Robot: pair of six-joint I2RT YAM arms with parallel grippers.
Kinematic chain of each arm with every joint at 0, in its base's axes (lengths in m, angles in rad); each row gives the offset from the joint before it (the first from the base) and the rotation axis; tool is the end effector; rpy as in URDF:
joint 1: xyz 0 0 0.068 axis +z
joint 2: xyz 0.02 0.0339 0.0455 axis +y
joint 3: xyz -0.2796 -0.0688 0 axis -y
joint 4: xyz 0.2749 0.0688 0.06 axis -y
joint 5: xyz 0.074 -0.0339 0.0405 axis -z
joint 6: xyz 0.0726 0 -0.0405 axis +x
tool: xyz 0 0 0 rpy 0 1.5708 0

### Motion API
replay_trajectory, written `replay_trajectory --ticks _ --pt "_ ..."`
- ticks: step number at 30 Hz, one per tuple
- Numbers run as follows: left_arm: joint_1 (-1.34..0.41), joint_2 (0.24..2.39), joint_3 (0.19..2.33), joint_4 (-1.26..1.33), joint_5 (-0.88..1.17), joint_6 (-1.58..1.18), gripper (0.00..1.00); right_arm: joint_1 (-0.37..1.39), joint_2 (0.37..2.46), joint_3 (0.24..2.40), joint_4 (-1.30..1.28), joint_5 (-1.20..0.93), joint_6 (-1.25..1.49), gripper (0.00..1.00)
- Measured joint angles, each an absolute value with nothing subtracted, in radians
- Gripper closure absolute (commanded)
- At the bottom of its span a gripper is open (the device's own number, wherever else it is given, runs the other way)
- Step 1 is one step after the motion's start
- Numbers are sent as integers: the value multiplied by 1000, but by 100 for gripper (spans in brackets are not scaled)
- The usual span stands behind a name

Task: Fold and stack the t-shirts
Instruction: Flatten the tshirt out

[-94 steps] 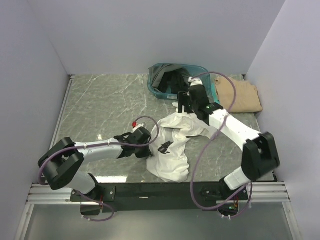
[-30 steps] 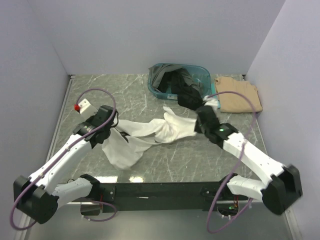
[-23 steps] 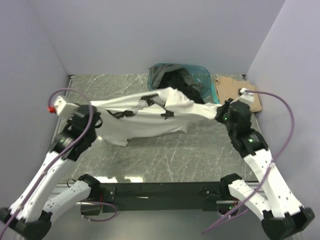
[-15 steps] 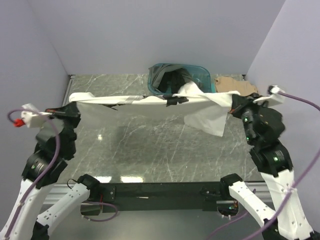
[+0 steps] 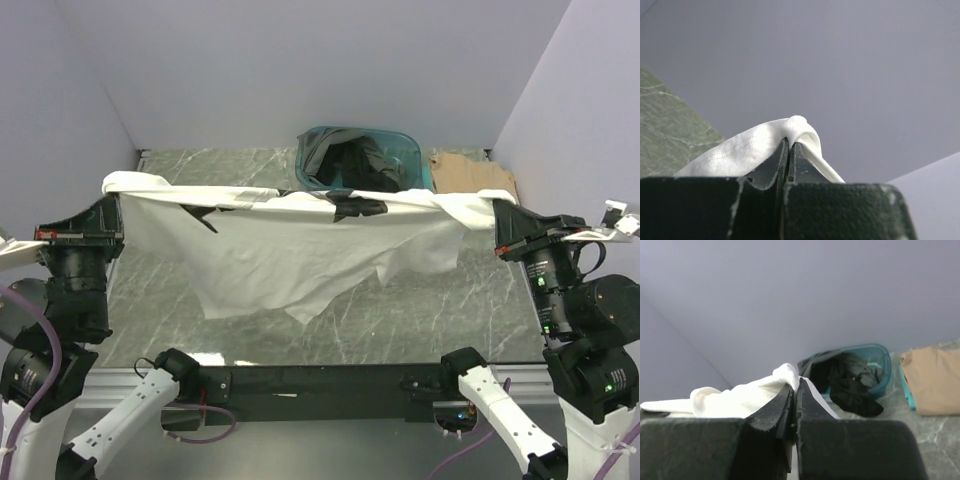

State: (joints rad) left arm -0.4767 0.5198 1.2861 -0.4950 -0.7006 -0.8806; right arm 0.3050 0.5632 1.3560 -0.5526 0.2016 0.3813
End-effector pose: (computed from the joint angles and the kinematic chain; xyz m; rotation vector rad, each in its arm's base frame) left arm 0.0735 0.0147 0.5209 -0.8461 1.1126 -0.6825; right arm 0.0757 0.0086 0.5352 0.2234 1.3306 0.4463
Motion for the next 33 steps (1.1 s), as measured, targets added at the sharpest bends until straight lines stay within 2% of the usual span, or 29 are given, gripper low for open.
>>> replay_trajectory --ticks 6,9,12,20,26,29,31,32,33 --pt "-476 643 1279 -467 -809 -853 95 305 578 1316 -598 189 385 99" --pt "-471 795 1275 -480 -888 -862 99 302 618 1235 -587 202 400 99" --pt "-439 945 1249 -493 -905 -891 99 293 704 1115 -579 221 421 100" --pt "-305 1237 978 -372 -754 -910 99 195 1022 820 -464 109 451 100" --pt "-215 1524 1062 -275 -647 -899 99 129 1270 864 -321 58 448 100" --pt "-195 1667 1166 -248 -612 -891 99 117 1359 907 -270 50 448 96" --pt "-189 1718 1200 -231 -590 -883 98 113 1400 929 -237 47 448 90" --pt "-187 1739 1212 -221 -579 -880 94 113 1412 936 -227 48 447 86" --pt "-184 1754 1220 -220 -570 -877 88 112 1427 944 -220 48 445 76"
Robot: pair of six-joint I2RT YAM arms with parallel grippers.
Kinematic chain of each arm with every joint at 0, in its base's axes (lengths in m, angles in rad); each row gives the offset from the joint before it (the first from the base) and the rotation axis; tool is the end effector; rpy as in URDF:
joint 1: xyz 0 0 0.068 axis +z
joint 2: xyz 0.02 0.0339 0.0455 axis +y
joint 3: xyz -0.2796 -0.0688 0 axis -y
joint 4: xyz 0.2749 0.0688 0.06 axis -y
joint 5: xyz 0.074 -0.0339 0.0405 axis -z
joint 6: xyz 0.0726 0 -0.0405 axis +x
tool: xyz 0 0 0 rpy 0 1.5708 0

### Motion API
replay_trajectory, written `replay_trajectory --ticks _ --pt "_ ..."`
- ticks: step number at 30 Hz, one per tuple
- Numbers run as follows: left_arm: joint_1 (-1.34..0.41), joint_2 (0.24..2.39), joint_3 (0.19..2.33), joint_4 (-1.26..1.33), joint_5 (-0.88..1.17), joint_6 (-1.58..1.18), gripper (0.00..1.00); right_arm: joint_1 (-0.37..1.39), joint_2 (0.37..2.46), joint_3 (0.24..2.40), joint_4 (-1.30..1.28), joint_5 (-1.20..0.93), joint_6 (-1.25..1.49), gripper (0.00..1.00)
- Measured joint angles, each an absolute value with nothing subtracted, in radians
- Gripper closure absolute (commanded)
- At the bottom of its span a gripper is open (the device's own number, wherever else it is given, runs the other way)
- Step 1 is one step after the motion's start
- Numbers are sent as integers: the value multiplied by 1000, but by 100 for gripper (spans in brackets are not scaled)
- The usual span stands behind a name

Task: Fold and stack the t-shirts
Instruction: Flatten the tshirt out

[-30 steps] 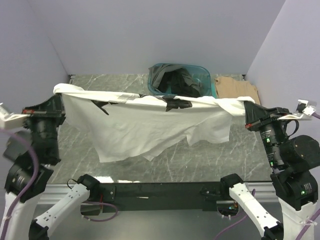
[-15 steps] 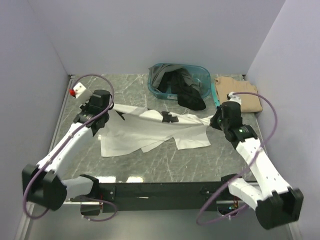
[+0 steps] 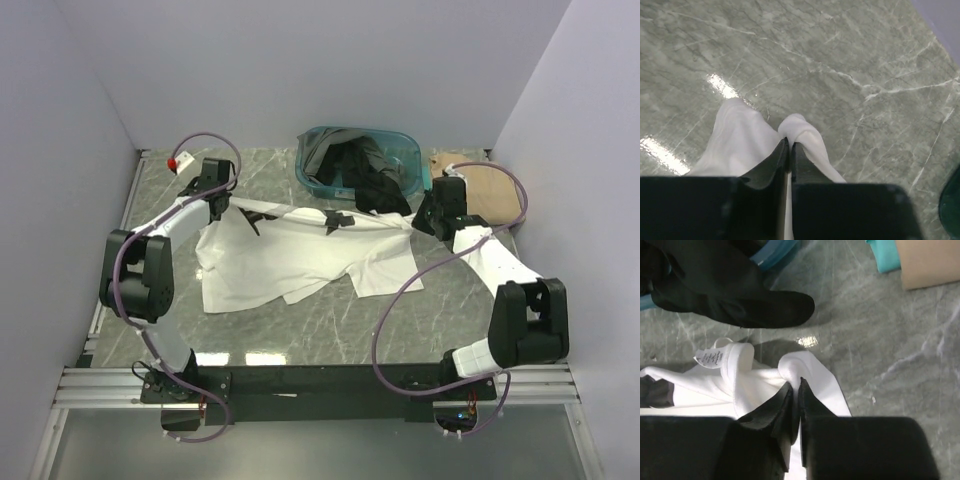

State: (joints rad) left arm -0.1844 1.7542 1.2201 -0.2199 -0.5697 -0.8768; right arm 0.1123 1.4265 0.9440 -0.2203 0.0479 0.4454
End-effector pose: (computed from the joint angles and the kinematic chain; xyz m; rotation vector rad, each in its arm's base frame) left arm 0.4364 -0.0416 0.2076 -0.9944 1.9468 0.0728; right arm 0.3611 0.0372 0.2211 0.4036 2.2480 0.2388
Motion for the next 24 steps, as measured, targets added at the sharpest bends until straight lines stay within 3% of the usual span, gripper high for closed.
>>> replay_trajectory --ticks 1,3,4,5,6,15,24 --pt "-183 1767 1228 -220 -564 -875 67 112 1439 952 -218 48 445 65" --pt "-180 1784 1240 -222 -556 -867 38 111 1471 980 -217 59 441 47" --pt "-178 1791 1248 -224 -552 -861 11 110 1488 995 -218 64 438 35" --pt "-177 1794 1255 -226 -548 -855 1 109 1497 1005 -218 68 436 24" --pt "-175 1795 1262 -230 -545 -857 1 108 1506 1015 -218 75 437 16" --pt "-171 1696 1293 -331 -532 -860 1 106 1362 989 -248 204 471 11" --pt "-171 1192 995 -396 -497 -991 1 102 900 786 -263 446 639 5"
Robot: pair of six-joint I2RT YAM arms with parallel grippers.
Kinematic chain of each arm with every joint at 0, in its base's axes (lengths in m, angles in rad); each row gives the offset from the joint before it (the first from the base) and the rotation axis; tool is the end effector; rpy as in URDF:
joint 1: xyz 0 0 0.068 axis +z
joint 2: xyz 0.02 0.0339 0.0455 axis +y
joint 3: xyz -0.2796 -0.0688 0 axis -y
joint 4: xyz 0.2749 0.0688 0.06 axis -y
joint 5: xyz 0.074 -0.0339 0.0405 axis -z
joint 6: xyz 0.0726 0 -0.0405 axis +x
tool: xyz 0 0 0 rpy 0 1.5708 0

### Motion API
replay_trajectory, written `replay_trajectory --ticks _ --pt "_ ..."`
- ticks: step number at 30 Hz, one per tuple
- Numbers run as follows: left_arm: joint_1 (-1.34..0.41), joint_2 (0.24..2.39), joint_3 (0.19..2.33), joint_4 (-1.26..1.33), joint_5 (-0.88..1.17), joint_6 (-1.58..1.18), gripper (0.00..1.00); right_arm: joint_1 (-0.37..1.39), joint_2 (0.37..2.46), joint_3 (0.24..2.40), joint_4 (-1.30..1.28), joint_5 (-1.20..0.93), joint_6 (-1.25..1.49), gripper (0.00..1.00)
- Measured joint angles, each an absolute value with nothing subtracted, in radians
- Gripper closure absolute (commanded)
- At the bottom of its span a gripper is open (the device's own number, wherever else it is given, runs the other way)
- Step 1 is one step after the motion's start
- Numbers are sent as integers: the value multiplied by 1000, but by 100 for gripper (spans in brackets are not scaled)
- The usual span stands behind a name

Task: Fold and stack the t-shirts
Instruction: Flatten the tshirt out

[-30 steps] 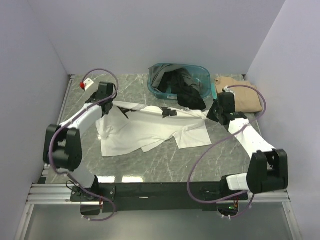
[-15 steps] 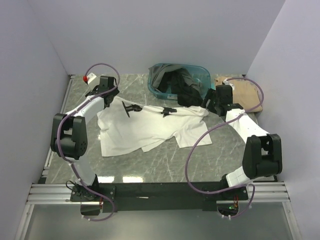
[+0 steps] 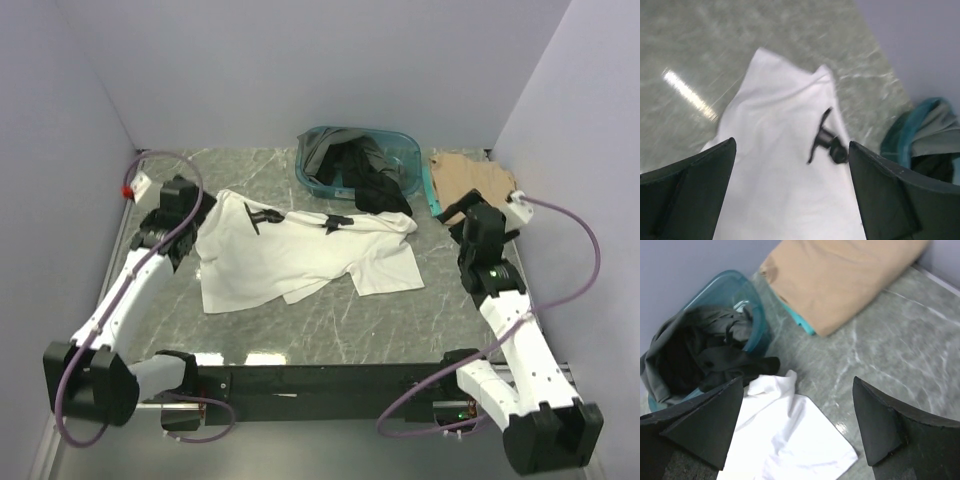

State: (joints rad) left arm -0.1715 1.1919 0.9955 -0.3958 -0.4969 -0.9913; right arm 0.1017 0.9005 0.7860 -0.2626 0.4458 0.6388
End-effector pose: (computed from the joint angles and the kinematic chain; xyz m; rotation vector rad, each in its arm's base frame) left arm 0.3136 -0.0192 0.3015 -1.0810 1.7864 -0.1664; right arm 0.2578 -0.0052 0.3094 0.7812 1.7429 0.0653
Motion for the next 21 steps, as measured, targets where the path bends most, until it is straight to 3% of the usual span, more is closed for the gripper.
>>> replay_trajectory --ticks 7,16,21 --pt "-171 995 664 -549 -450 -1143 1 100 799 664 -286 488 717 4" --pt "-171 901 487 -677 -389 -1274 2 100 870 671 -327 469 717 6" --pt "-171 886 452 -699 -351 -1291 14 100 881 671 -329 444 717 6"
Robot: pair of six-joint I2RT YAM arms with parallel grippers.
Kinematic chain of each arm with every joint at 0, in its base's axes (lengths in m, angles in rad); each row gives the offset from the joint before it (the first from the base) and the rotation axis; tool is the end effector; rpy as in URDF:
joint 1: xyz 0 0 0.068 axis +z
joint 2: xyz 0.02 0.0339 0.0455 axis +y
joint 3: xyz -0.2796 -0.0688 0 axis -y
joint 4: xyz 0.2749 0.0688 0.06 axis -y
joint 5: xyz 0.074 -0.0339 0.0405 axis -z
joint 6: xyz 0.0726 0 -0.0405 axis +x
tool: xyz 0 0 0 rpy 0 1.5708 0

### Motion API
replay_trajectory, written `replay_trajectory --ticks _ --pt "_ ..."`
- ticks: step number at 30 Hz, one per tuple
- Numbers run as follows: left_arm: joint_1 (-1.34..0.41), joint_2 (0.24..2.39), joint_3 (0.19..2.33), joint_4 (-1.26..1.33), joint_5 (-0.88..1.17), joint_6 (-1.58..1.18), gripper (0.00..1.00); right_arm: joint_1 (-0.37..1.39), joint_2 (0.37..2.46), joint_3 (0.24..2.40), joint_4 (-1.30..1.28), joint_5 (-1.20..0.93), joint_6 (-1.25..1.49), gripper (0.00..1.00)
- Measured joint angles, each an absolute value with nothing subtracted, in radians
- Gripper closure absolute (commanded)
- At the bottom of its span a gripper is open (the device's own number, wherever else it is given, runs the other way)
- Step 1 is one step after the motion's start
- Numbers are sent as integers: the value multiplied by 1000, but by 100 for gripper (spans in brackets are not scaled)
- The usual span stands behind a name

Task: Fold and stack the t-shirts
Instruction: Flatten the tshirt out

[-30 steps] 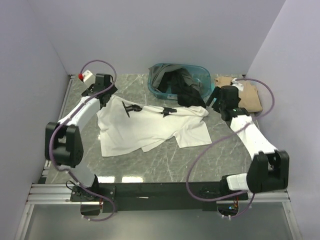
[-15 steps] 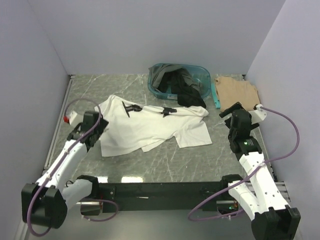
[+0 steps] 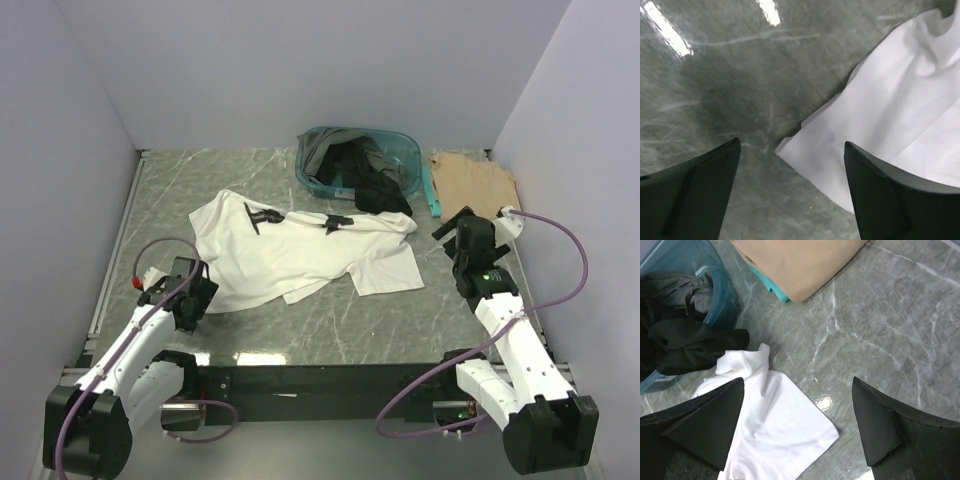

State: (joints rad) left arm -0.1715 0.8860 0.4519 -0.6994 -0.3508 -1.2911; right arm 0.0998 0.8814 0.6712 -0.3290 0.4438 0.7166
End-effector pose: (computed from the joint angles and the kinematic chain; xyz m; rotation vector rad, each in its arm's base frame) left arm 0.1796 -0.0058 0.1401 -1.4599 2.1378 -0.0427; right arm 0.2452 -0.0068 0.2589 0.8664 1.8614 0.0367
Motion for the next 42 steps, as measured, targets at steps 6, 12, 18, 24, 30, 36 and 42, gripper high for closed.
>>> replay_trajectory --ticks 6,12,18,24,30,36,42 --pt "-171 892 421 -689 -299 -1291 31 100 886 671 -330 442 717 6" --pt "-171 929 422 -651 -297 -1282 47 100 891 671 -329 429 717 7" --pt "-171 1008 446 -608 -297 -1261 66 100 928 671 -330 424 717 7" --pt "-171 1043 449 -556 -297 -1234 99 100 954 675 -329 398 691 6" --pt "-171 1029 448 -535 -292 -1189 99 100 1026 729 -356 334 638 6" --pt "-171 949 447 -482 -268 -1125 99 99 1085 754 -424 256 607 8" --pt "-172 917 448 -473 -297 -1093 99 99 1083 732 -483 193 604 9"
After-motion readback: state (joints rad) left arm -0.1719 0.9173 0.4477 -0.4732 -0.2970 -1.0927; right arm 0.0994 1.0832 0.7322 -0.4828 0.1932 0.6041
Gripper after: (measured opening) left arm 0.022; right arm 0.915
